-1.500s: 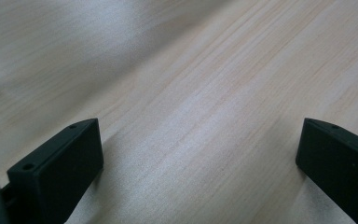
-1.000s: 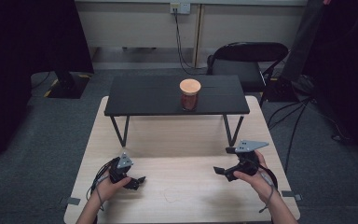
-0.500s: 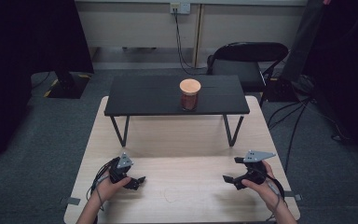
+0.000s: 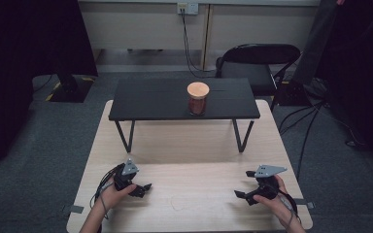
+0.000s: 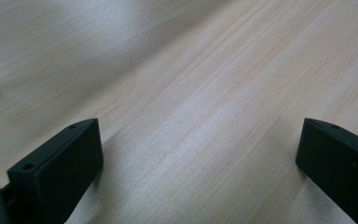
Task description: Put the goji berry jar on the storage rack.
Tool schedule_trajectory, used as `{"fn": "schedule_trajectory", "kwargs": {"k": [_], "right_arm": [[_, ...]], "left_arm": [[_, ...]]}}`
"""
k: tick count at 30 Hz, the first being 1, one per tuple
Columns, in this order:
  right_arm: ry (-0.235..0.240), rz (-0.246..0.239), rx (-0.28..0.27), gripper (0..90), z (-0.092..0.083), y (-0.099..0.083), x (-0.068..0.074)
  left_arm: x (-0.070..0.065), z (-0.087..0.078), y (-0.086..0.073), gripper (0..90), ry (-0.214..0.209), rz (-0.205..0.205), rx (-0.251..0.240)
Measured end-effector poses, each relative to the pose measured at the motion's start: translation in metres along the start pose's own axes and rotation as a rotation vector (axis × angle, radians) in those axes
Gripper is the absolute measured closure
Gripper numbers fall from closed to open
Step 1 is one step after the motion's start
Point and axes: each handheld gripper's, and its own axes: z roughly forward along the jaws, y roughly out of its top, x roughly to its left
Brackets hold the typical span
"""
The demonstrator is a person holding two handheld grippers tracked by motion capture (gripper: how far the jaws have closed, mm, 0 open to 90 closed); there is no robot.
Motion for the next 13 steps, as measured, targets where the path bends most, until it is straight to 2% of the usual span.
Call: {"fn": "schedule_trajectory", "kwargs": {"k": [8, 13], "right_arm": [[-0.013, -0.022, 0.05, 0.5, 0.0044, -0.0057, 0.0016], [-0.019, -0.021, 0.046, 0.6, 0.0049, -0.0083, 0.003]], "left_arm": [[0.0, 0.0, 0.0001, 0.0, 0.0, 0.0, 0.0], [-0.0001, 0.0, 0.0, 0.0, 0.0, 0.0, 0.0]]}}
